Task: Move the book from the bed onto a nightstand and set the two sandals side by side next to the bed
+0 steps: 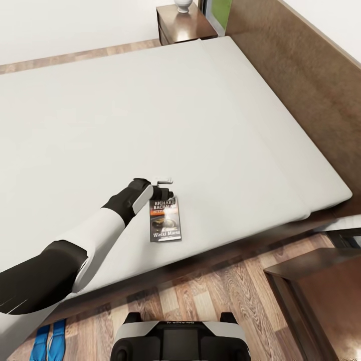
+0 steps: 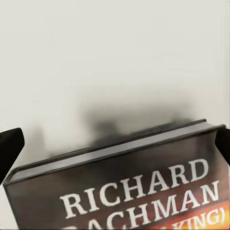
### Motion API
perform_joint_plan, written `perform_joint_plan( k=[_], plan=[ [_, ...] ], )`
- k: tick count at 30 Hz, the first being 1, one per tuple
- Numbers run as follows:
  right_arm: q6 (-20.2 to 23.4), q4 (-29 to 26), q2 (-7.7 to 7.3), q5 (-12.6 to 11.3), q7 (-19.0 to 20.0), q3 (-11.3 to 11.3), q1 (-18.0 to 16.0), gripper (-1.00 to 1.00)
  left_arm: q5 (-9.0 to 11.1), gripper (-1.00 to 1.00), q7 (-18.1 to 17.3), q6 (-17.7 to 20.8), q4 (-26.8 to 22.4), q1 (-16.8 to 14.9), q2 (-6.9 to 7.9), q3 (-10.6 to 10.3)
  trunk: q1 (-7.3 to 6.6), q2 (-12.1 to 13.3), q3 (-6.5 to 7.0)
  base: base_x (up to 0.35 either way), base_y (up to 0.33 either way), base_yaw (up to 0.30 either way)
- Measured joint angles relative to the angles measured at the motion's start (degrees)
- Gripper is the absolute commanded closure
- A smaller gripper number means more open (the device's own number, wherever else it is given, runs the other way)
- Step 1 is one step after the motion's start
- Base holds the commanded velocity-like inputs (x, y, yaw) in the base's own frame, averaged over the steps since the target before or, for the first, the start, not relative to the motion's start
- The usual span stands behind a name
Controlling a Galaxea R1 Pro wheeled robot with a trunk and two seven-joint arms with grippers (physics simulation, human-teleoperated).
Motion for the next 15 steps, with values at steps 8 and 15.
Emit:
perform_joint_plan(
  k=[8,15],
  plan=[
    [0.0,0.0,0.03,0.1,0.0,0.0,0.0,-1.00,0.0,-1.00,0.0,0.0,0.0,0.0,0.06,0.0,-0.01,0.0,0.00,-0.055,0.000,0.000],
    [0.0,0.0,0.02,0.1,0.0,0.0,0.0,-1.00,0.0,-1.00,0.0,-0.1,0.0,0.0,0.08,0.0,-0.01,0.0,0.00,-0.013,0.000,0.000]
  ],
)
